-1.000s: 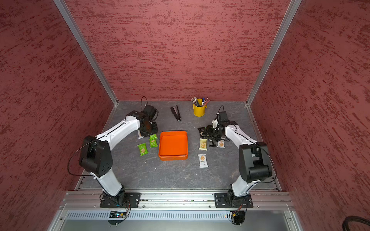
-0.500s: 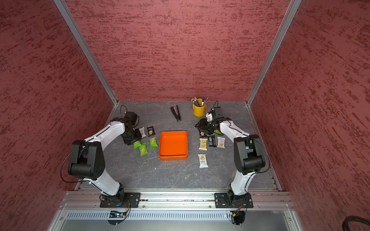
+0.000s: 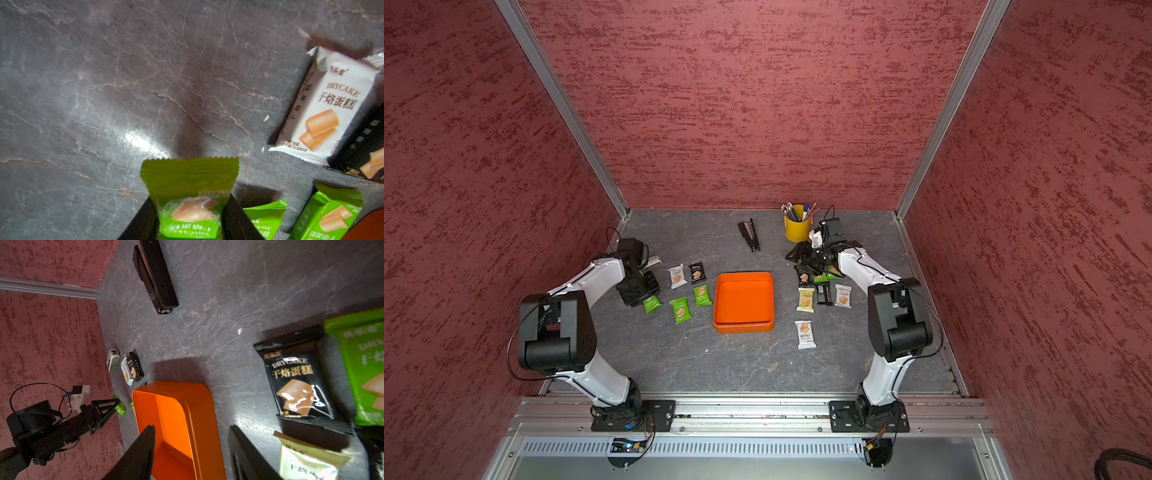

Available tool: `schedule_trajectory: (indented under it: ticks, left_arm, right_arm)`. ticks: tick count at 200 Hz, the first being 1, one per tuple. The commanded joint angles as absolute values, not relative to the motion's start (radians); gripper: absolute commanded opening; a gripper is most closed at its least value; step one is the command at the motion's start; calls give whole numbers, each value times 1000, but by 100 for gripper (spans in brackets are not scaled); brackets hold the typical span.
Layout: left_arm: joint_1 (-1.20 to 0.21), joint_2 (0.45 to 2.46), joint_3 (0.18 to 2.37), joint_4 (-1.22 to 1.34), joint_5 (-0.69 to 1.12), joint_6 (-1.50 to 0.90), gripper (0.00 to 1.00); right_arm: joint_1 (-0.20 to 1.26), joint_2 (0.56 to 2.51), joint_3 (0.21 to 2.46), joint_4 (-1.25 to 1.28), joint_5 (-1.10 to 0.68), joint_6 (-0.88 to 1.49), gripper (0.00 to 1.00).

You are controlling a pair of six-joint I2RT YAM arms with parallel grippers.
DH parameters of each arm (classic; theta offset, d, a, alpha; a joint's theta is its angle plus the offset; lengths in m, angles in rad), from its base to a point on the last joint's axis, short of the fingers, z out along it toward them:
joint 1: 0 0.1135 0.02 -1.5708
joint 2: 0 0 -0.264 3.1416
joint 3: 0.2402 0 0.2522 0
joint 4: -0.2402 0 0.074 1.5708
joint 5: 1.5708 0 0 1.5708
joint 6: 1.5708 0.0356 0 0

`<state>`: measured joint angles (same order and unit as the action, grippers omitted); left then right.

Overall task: Take the cookies out of the storage box
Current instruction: Place the cookie at the center of the board.

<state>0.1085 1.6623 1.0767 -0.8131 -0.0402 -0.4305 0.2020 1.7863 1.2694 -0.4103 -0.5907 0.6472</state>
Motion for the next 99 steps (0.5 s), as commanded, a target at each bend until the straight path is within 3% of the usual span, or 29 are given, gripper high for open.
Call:
schedule_trajectory:
  ticks: [1,79,99]
  left_arm:
    - [111,1671,1049,-765,-25,-413,48]
    - [109,1684,1017,-725,-2,-422,48]
    - [107,1684,1015,-723,-5,-422,54]
  right_arm:
    - [205,1787,1300,-424,-578,646,60]
    - [199,1748,1333,-552,-483,556,60]
    - [187,1724,1341,-598,-430,524,60]
